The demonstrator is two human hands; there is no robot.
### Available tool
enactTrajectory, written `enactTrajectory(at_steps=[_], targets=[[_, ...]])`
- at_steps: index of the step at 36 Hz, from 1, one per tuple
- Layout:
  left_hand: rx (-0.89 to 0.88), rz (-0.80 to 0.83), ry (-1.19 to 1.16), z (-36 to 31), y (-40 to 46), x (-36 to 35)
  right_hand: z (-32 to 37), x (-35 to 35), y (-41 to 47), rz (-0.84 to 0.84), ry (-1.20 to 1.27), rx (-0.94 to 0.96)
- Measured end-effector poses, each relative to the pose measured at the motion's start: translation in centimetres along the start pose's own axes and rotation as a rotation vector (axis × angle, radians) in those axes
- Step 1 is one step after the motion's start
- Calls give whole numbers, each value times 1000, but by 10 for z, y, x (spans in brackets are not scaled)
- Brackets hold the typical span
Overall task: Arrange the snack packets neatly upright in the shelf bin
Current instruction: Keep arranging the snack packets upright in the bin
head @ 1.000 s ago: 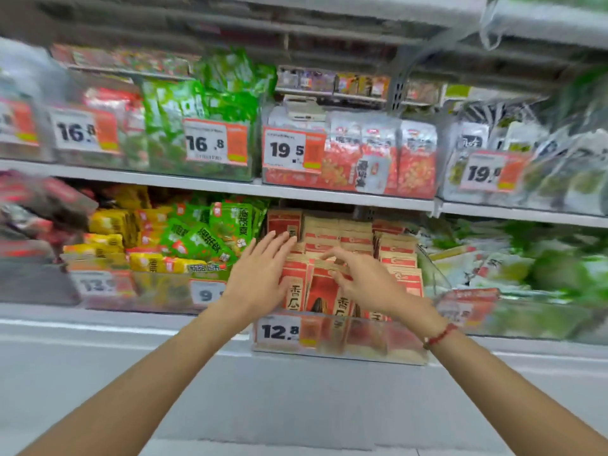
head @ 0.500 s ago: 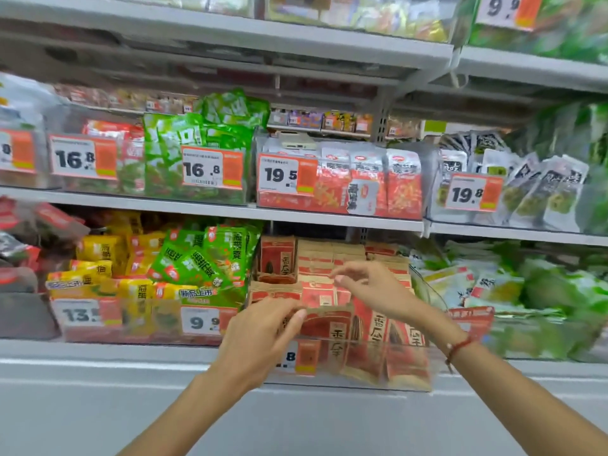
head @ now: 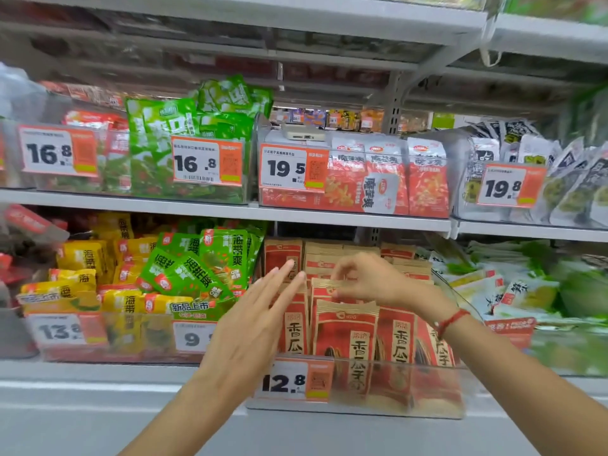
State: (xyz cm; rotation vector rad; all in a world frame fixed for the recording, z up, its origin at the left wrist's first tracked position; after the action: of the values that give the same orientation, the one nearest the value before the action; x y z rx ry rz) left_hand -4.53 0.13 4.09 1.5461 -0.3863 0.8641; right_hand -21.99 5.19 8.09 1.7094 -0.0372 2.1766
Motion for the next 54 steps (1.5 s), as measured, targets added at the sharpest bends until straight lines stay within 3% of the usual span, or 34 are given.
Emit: enactTrajectory(at_steps=[3, 7, 12, 19, 23, 29, 33, 37, 41, 44, 54], targets=[[40, 23, 125, 10, 9, -6, 19, 12, -30, -26, 34, 30], [89, 351, 159, 22, 34, -32, 32, 1, -62, -55, 60, 24], [139, 521, 330, 34, 64, -54, 31, -15, -72, -11, 57, 17], [171, 486, 243, 22, 61, -43, 27, -15, -61, 164, 84, -50], [154, 366, 118, 13, 40, -22, 24, -8, -54, 204, 106, -70], [406, 148, -424, -6, 4, 22, 23, 14, -56, -127, 41, -83], [461, 189, -696, -32, -12, 20, 24, 21, -75, -344, 41, -97], [435, 361, -659, -48, -19, 15, 16, 40, -95, -564, 119, -108], [427, 337, -616, -43, -19, 23, 15, 53, -104, -600, 167, -82], [457, 323, -672, -37, -19, 24, 27, 64, -117, -740, 153, 17], [556, -21, -854, -19, -43, 50, 67, 87, -191, -1276, 167, 303]])
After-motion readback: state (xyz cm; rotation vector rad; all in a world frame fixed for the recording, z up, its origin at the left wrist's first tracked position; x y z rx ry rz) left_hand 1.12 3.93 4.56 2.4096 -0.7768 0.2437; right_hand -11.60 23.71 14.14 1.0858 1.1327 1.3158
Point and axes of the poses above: each hand's wrist, its own y-axis towards the middle knuckle, its own x-axis out of the back of the hand, z = x × y, the point moved 7 cm from there along y, towards the middle knuckle, and after that the axes turned 2 degrees about -y, right-handed, at the moved point
